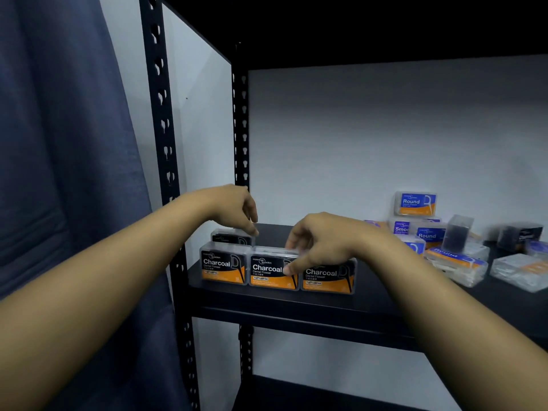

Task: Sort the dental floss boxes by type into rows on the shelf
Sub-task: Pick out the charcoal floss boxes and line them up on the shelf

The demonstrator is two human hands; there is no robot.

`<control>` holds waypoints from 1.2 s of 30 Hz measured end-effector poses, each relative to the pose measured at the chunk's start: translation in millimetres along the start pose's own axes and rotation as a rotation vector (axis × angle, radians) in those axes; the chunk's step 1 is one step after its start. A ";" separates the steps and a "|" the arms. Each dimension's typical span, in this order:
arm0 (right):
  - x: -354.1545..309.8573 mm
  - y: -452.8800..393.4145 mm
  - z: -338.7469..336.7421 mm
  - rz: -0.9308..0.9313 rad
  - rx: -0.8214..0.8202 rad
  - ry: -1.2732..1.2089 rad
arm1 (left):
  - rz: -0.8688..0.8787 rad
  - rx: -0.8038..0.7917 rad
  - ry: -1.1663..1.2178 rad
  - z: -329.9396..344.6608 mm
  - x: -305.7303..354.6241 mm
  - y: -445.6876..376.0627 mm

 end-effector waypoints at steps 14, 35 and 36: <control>1.0 -8.6 6.1 -0.017 -0.050 0.010 | -0.084 -0.086 0.019 21.0 0.7 -4.5; 119.9 15.3 -88.1 0.178 0.025 -0.015 | 0.023 -0.100 0.174 -10.6 112.7 -50.7; 128.8 16.9 -91.4 0.206 0.032 0.023 | 0.021 -0.125 0.166 -10.1 120.4 -54.2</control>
Point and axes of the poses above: each hand's wrist, its own y-axis away from the middle knuckle, its own z-axis out of the palm, x = y × z, the point moved 3 cm from there along -y, towards the middle knuckle, and after that the axes turned 11 degrees about z, right-handed, at the moved point
